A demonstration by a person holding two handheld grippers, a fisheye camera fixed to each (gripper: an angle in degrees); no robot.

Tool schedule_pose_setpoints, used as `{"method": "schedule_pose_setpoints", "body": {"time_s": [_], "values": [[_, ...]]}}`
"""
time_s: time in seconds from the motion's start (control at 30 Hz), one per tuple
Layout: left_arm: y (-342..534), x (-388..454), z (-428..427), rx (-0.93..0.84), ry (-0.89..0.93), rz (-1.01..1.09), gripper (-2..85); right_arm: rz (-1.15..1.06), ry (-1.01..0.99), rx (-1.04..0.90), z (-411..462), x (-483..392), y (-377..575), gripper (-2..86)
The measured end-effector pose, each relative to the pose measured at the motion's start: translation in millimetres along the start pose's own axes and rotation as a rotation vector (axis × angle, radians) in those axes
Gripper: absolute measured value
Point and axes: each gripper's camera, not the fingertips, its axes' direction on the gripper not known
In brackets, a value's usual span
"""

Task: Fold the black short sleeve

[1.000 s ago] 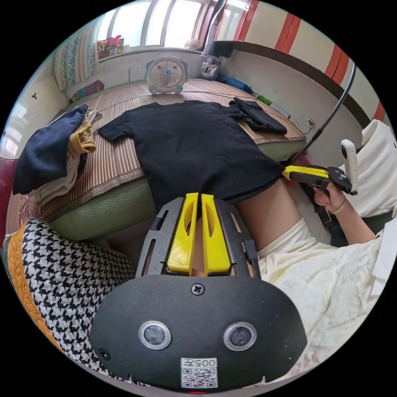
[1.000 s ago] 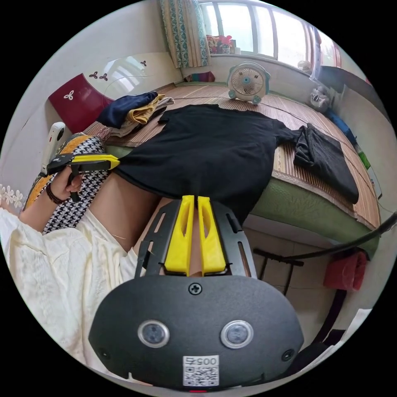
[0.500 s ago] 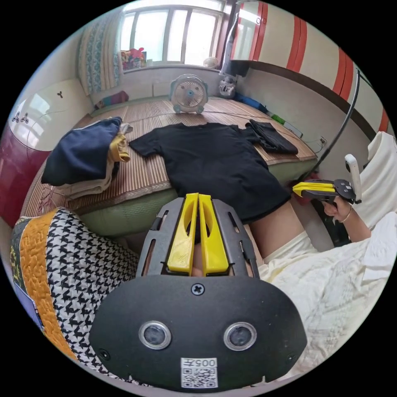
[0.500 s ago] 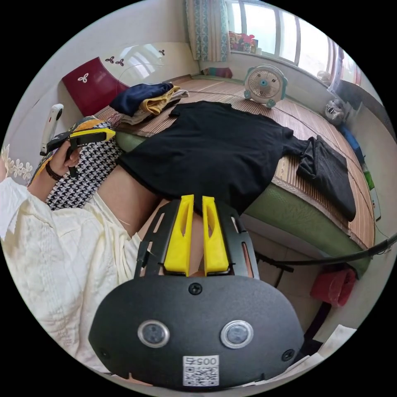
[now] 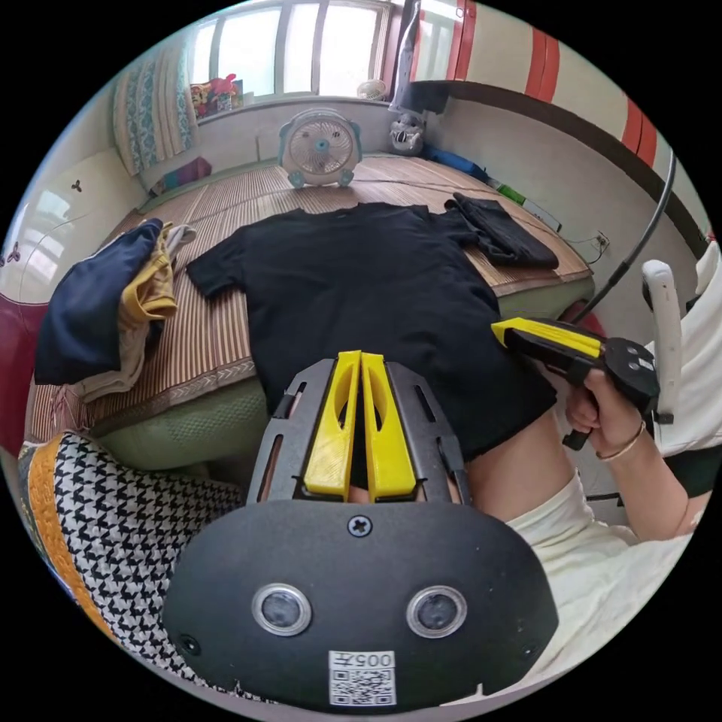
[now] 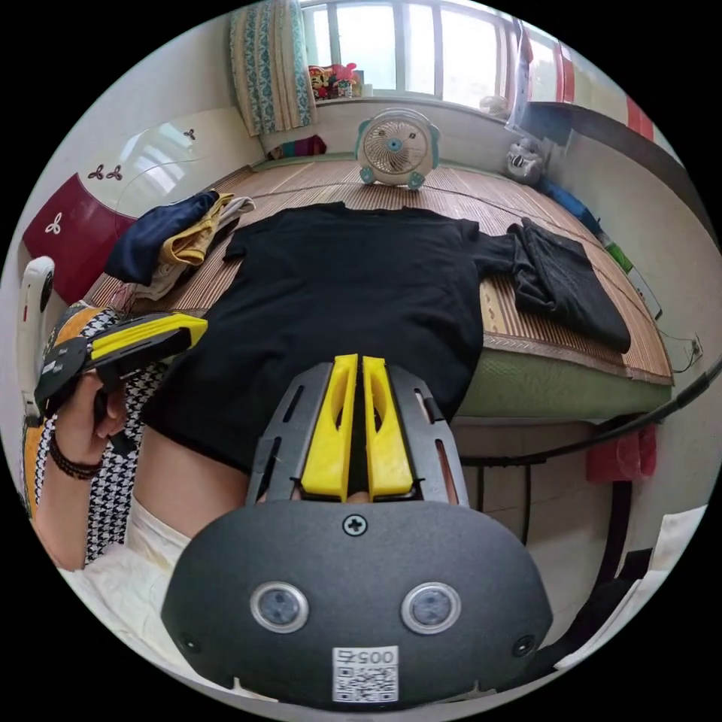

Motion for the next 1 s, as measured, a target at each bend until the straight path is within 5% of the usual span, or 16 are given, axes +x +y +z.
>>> {"method": "schedule_pose_setpoints", "body": {"time_s": [1.0], "values": [[-5.0,3.8,30.8,0.023,0.047,-0.015,-0.5,0.0,0.025,0.083,-2.6,-6.6,10.8,-0.9]]}}
